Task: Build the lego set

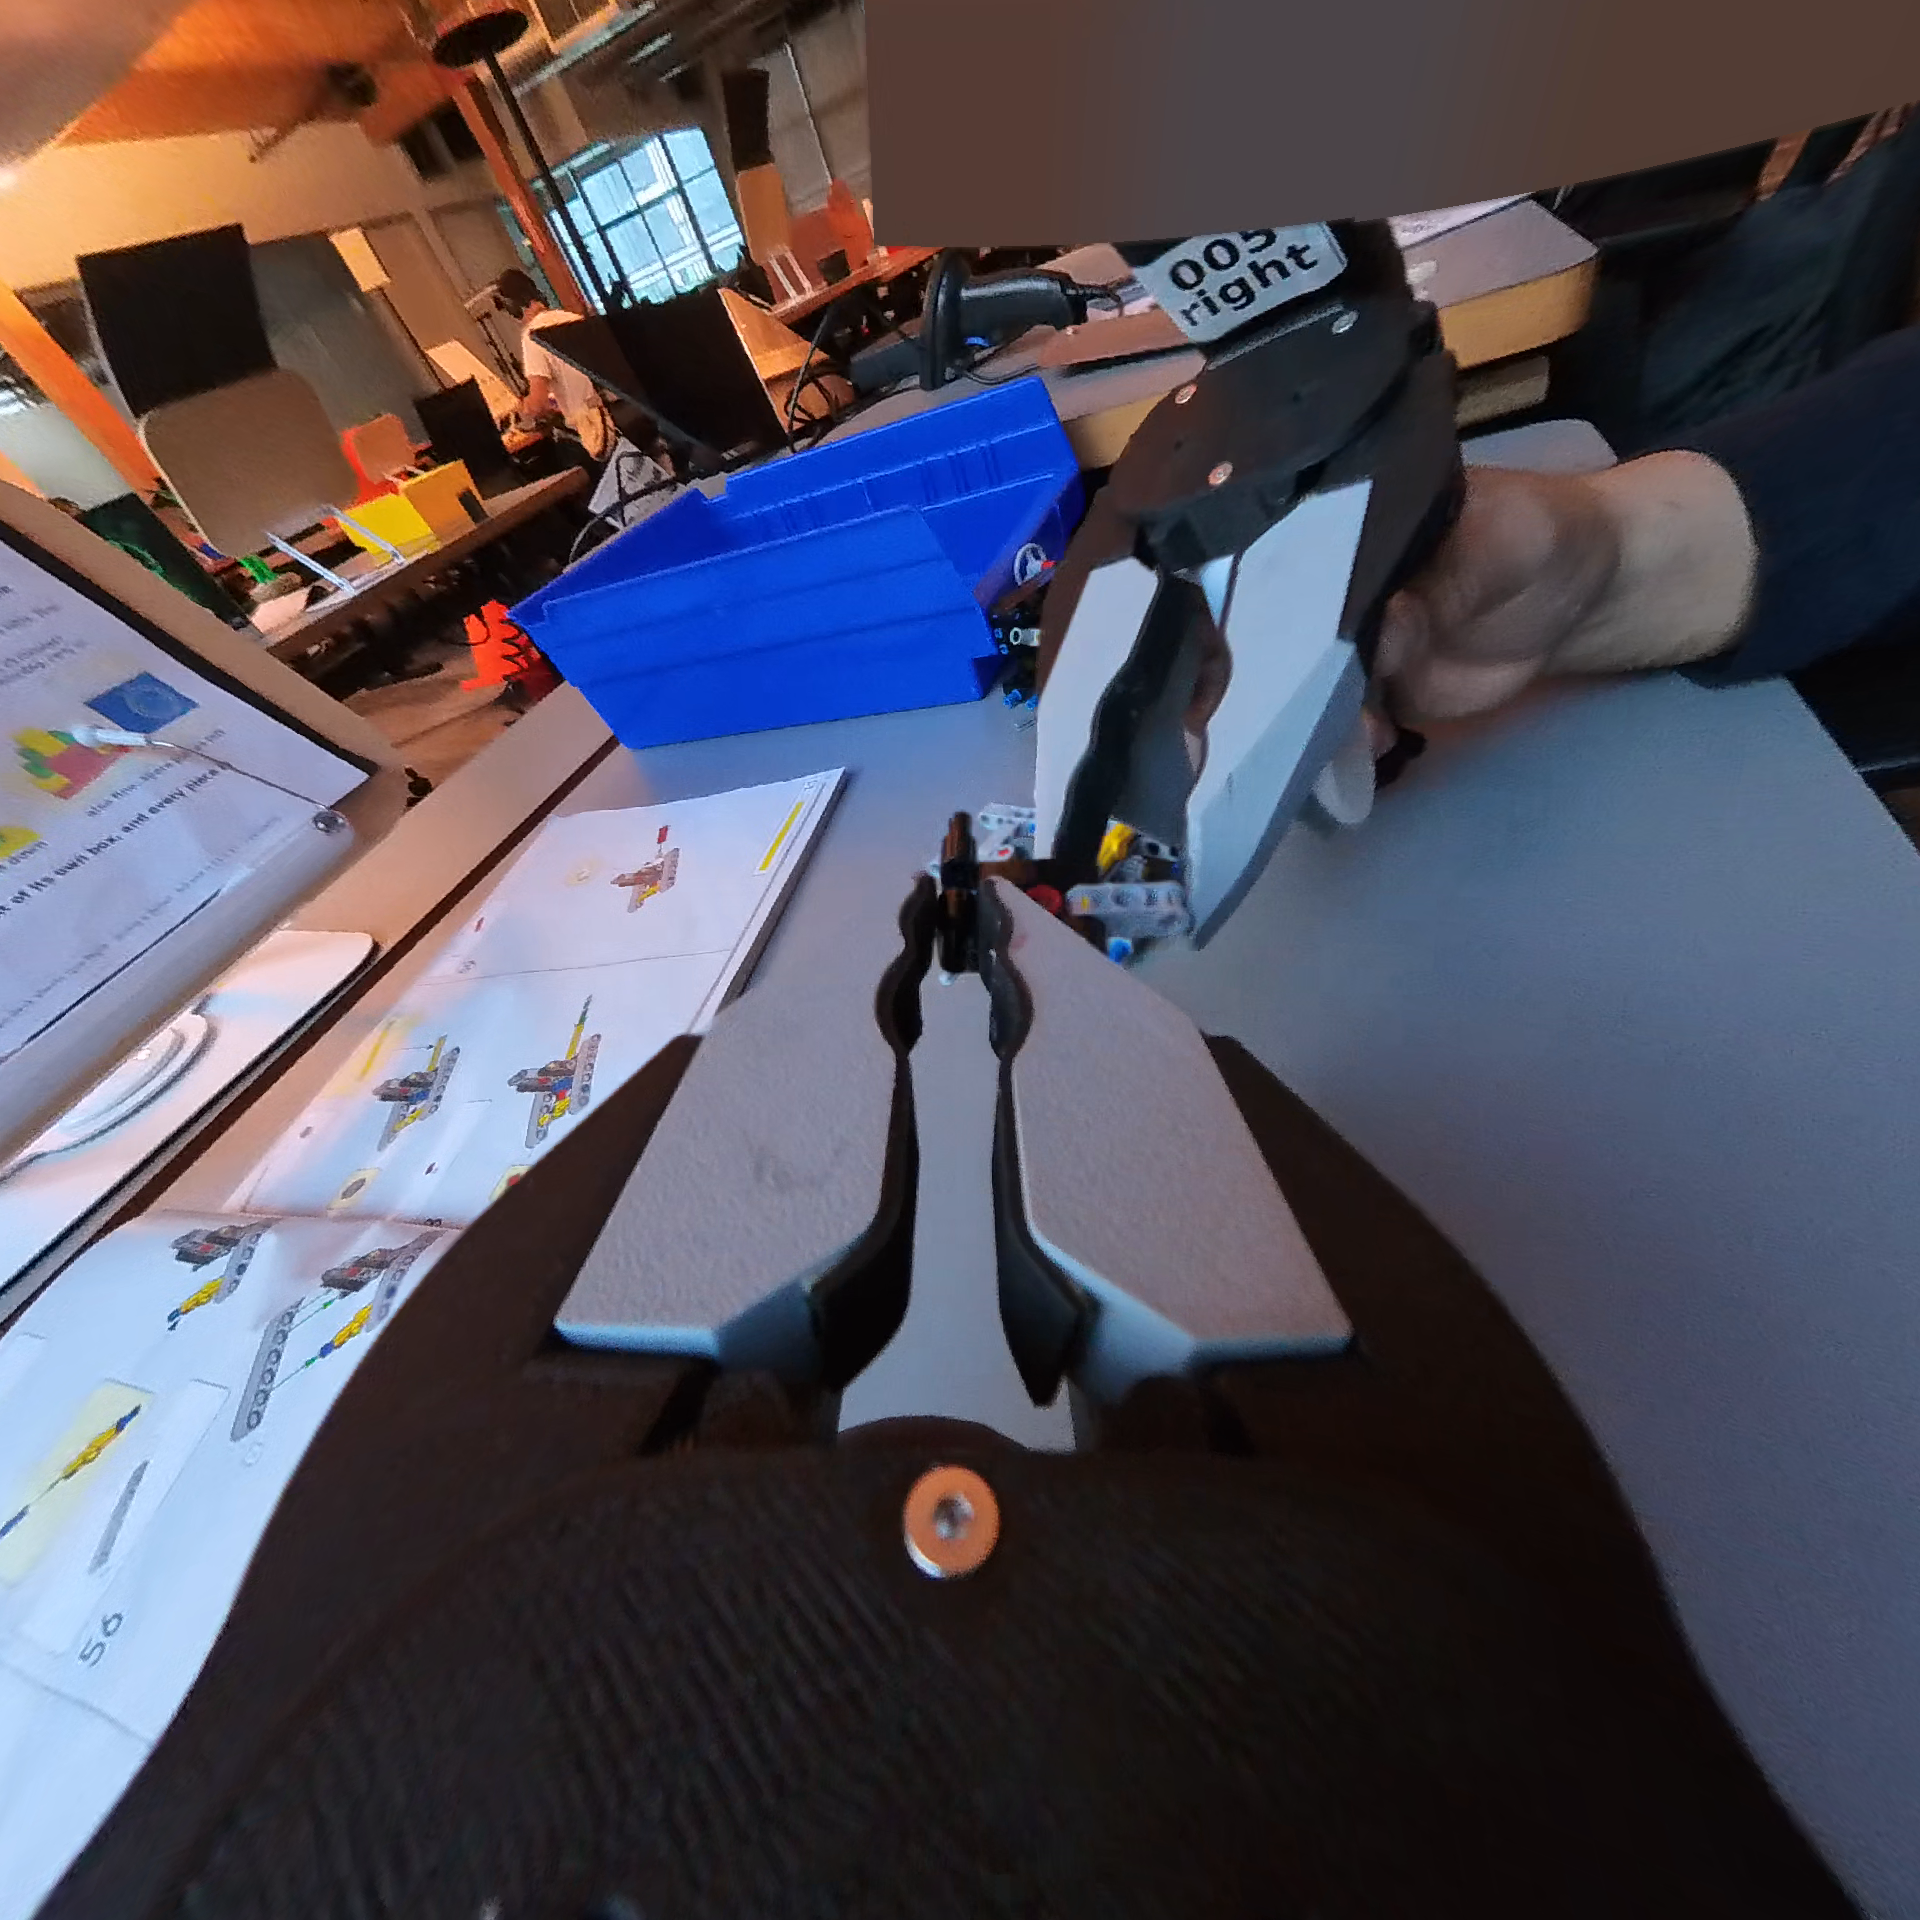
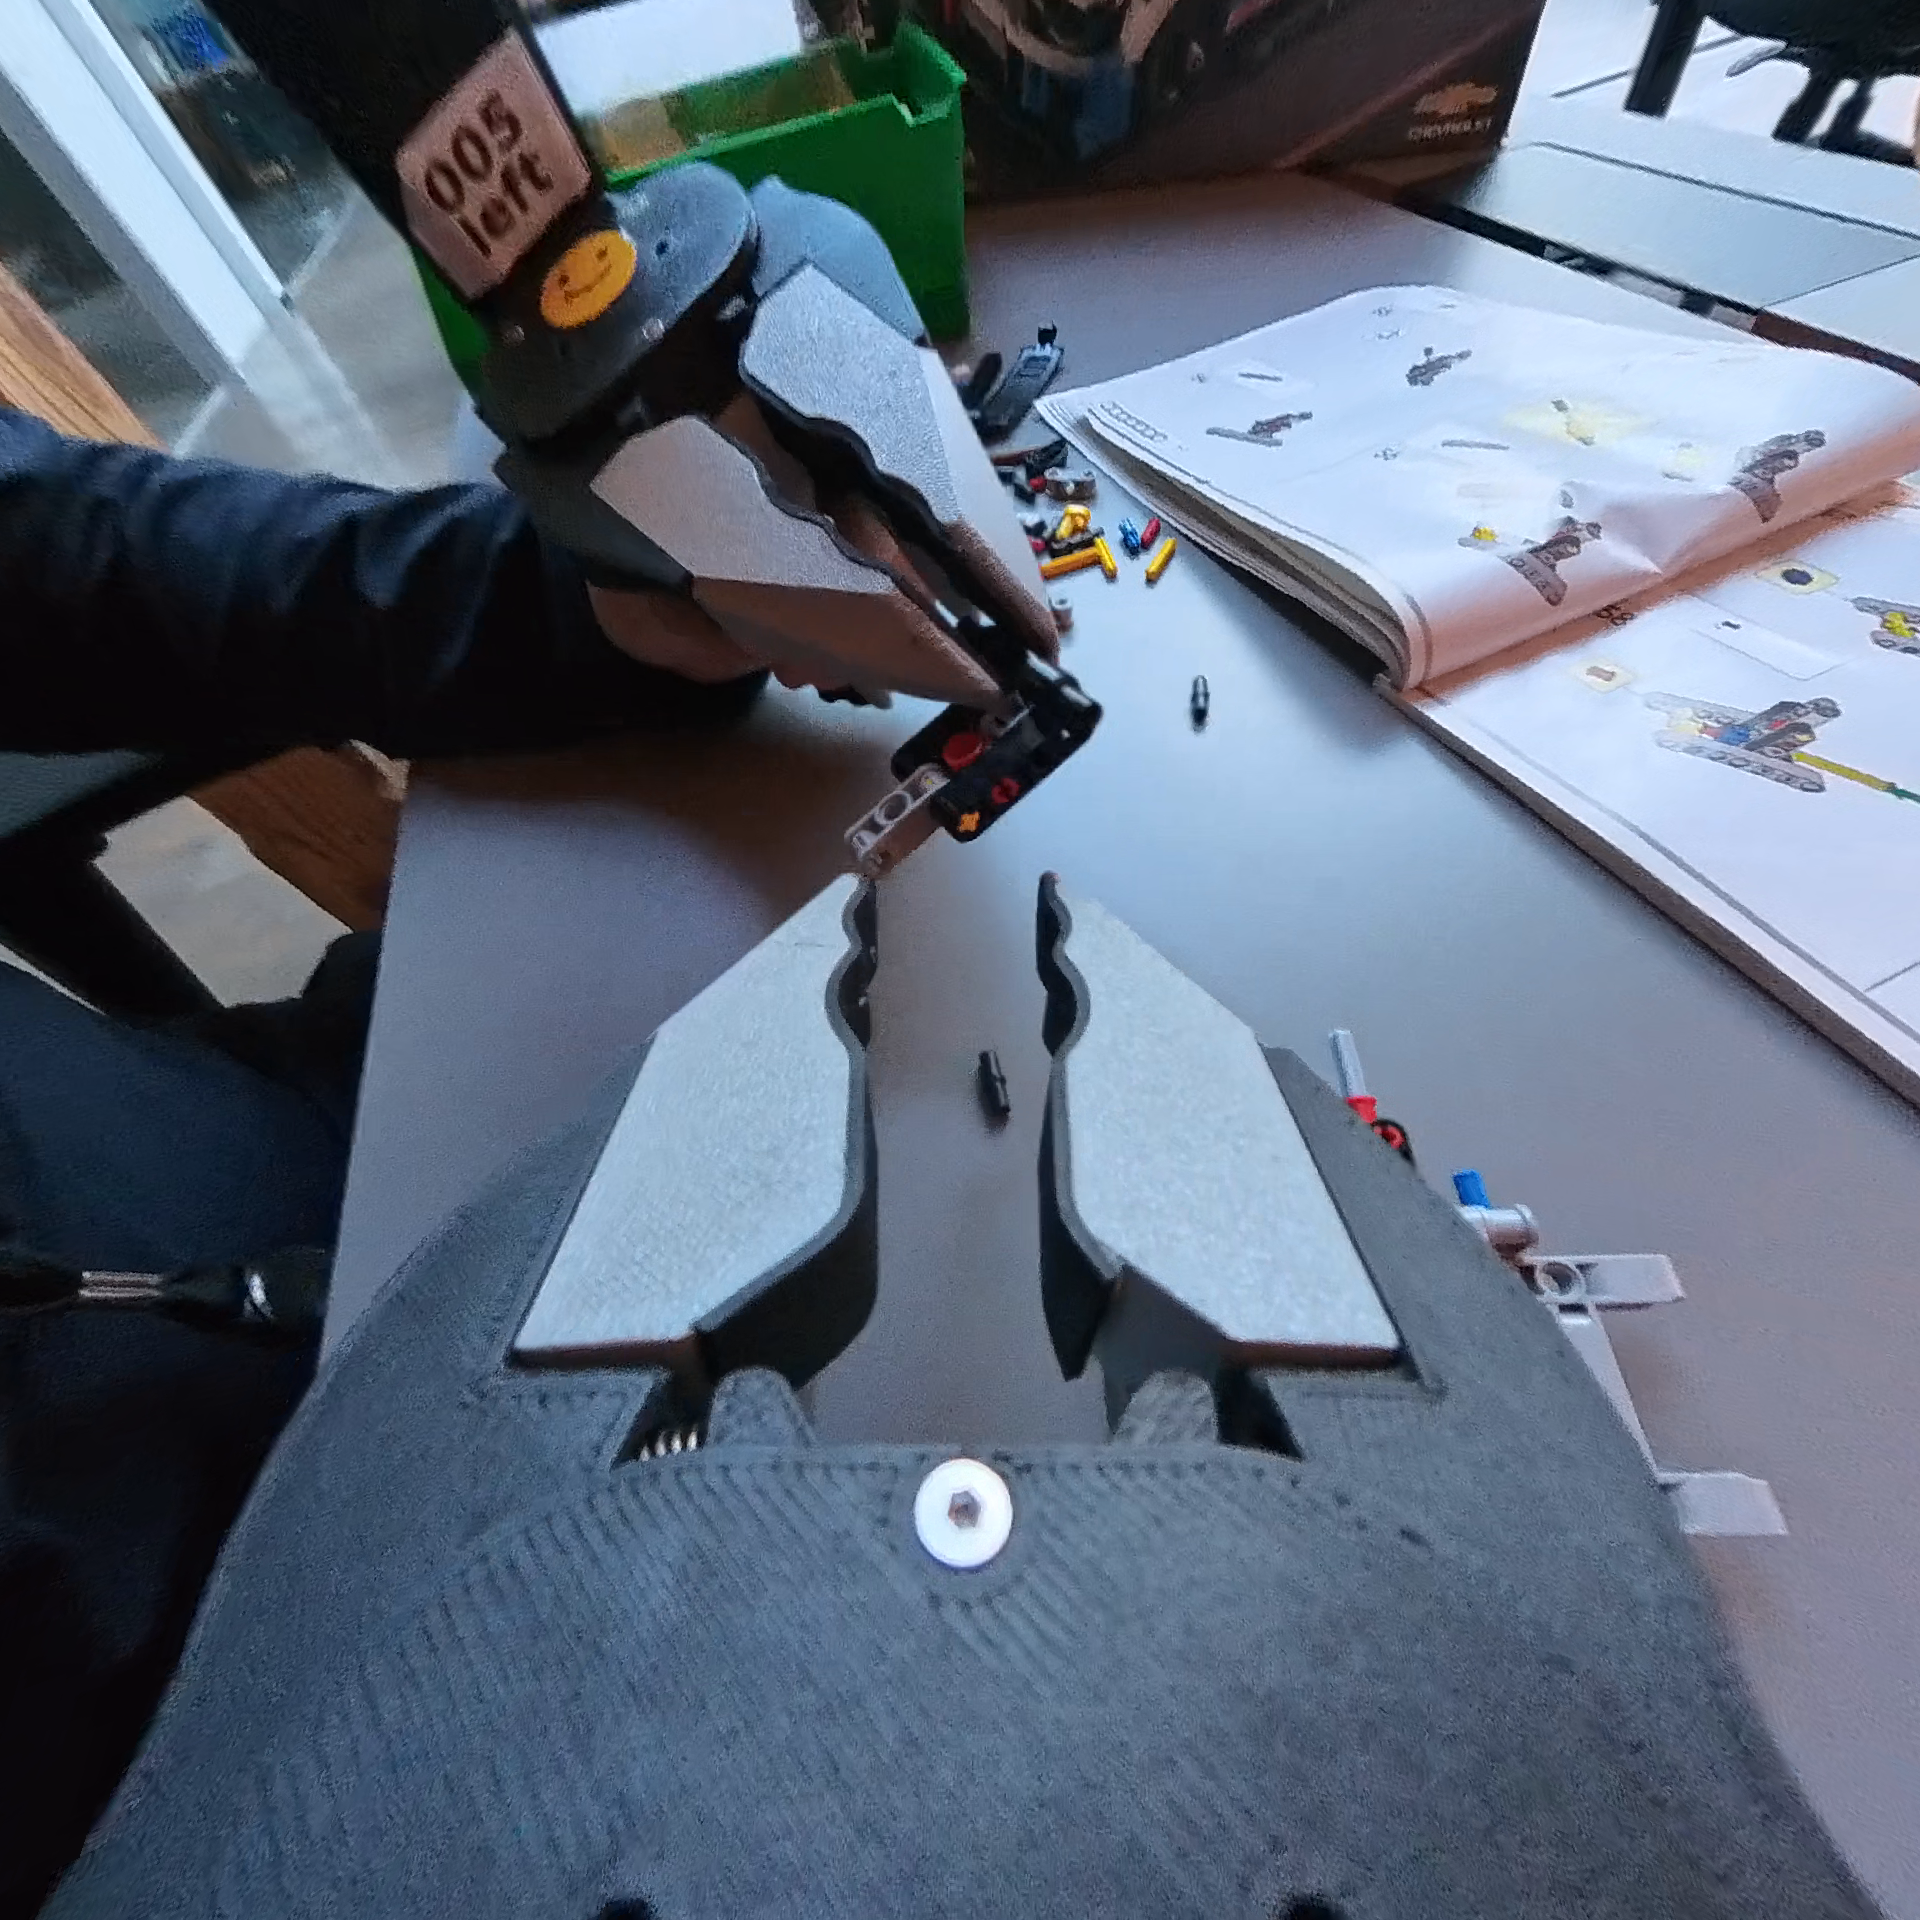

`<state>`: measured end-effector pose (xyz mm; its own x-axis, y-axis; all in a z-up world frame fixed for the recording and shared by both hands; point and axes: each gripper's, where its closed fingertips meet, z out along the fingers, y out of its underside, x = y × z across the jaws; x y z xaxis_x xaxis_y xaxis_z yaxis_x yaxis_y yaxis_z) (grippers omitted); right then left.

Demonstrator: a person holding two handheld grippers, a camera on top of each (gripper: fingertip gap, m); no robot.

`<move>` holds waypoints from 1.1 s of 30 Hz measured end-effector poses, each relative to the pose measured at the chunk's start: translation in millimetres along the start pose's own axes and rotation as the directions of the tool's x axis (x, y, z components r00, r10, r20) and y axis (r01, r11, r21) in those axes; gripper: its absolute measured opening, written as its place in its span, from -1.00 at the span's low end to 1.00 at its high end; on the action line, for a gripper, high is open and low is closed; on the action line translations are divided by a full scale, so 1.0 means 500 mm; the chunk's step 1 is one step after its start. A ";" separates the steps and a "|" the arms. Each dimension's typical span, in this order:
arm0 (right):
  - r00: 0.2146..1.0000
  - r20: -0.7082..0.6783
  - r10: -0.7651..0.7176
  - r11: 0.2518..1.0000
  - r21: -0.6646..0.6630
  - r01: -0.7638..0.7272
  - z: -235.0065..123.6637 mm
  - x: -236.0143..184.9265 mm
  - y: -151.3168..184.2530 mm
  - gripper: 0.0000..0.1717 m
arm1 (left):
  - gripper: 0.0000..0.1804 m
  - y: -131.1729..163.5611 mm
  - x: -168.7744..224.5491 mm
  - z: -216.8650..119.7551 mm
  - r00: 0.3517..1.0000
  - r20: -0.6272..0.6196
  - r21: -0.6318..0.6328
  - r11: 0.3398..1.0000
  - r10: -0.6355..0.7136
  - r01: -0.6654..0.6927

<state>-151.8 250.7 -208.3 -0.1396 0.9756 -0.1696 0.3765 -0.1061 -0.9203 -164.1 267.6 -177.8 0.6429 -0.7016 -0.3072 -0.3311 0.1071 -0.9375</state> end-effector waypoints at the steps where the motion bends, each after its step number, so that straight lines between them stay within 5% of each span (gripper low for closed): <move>1: 1.000 0.009 0.005 1.000 0.016 -0.006 -0.003 -0.002 -0.005 -0.68 | -0.95 -0.001 -0.001 -0.001 1.000 0.004 0.002 1.000 -0.002 0.002; 8: 0.988 0.108 0.109 0.987 0.110 -0.121 -0.021 -0.006 -0.033 -0.66 | -0.95 -0.004 0.006 -0.001 1.000 0.002 0.000 1.000 0.027 -0.027; 17: 0.965 0.177 0.193 0.971 0.106 -0.213 -0.020 -0.006 -0.033 -0.90 | -0.95 -0.016 0.031 0.002 0.995 0.002 0.020 0.994 0.105 -0.105; 23: 0.989 -0.097 -0.113 0.992 0.037 0.117 -0.026 0.019 -0.021 -0.96 | -0.97 0.004 0.053 -0.005 0.966 -0.208 -0.047 0.988 -0.153 0.146; 25: 0.946 -0.183 -0.267 0.964 -0.037 0.264 -0.019 0.020 -0.012 -0.96 | -0.81 0.011 0.052 -0.008 0.941 -0.250 -0.073 0.973 -0.228 0.217; 28: 0.872 -0.213 -0.441 0.898 -0.106 0.428 -0.008 0.003 -0.004 -0.95 | -0.67 0.039 0.057 -0.013 0.936 -0.272 -0.153 0.971 -0.221 0.185; 33: 0.849 -0.158 -0.503 0.864 -0.091 0.495 -0.002 -0.025 -0.002 -0.96 | -0.74 0.069 0.083 -0.016 0.954 -0.291 -0.199 0.980 -0.072 0.013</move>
<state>-149.7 238.6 -205.1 -0.1629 0.9126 0.3750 0.3400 0.4087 -0.8470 -154.3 236.8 -221.5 0.4363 -0.8820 -0.1783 -0.4536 -0.0444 -0.8901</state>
